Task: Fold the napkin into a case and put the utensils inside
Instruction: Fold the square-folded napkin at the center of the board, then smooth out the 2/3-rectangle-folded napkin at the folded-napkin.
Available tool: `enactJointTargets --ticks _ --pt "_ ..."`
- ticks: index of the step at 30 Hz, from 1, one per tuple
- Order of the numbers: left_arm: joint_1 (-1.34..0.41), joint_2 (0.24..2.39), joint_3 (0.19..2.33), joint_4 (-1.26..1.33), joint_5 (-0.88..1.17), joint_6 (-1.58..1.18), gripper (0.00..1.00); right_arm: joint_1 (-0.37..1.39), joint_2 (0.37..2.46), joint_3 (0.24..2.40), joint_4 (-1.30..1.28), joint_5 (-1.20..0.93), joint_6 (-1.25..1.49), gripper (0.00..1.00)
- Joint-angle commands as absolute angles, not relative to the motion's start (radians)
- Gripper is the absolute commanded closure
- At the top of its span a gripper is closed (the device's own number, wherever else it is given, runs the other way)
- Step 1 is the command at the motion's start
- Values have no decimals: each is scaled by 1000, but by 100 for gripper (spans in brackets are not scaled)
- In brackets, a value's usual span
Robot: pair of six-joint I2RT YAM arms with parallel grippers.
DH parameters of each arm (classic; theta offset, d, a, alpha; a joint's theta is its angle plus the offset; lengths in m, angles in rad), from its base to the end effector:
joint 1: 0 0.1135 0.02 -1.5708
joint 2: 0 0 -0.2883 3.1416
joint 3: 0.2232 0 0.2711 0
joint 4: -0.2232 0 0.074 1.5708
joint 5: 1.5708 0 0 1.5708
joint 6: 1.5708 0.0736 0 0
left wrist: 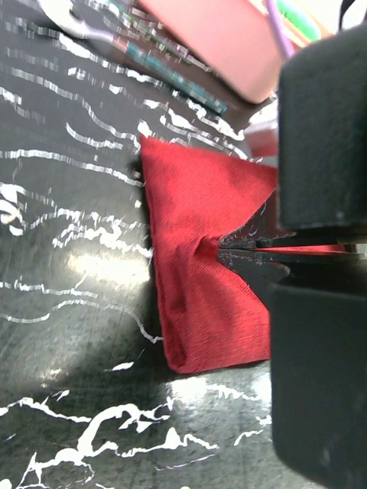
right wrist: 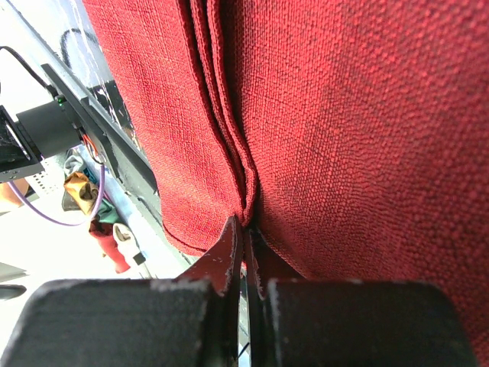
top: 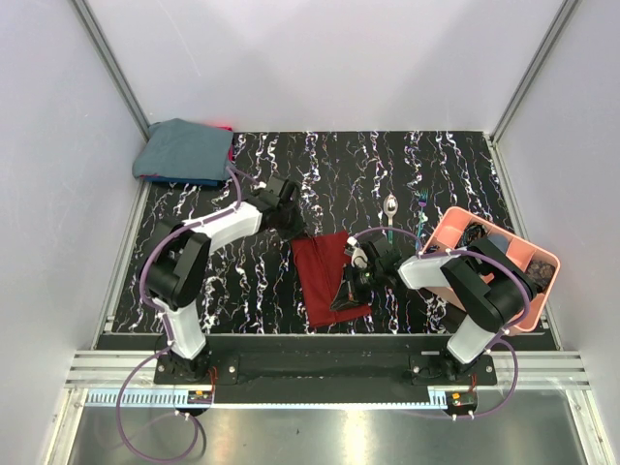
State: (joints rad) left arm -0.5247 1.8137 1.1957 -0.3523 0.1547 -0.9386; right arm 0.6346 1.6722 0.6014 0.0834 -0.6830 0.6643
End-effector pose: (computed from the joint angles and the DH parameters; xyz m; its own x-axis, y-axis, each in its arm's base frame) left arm 0.3600 -0.2215 0.1680 -0.8821 -0.4104 -0.2313 -0.2390 0.8130 -0.5310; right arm 0.2147 0.2157 0.0877 -0.9853 -0.1315 -0.1090 -0.1681 0.6346 0.7543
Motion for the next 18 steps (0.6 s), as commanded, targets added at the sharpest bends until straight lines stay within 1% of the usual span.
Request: enactJointTargets --ticks 1,8,14,17,18 --pt "-528 1842 1256 -353 138 -930 100 640 1680 592 80 -640 652 100" --pt "-529 1874 1275 -333 156 -946 100 640 1683 594 86 -647 655 100" --pt "-538 1933 1289 -285 212 -982 100 638 1681 594 86 -647 661 100" --pt "-540 1963 1285 -259 229 -992 100 640 1658 588 80 -644 666 97" --pt "-540 1971 1281 -250 229 -994 100 640 1651 589 72 -643 667 92"
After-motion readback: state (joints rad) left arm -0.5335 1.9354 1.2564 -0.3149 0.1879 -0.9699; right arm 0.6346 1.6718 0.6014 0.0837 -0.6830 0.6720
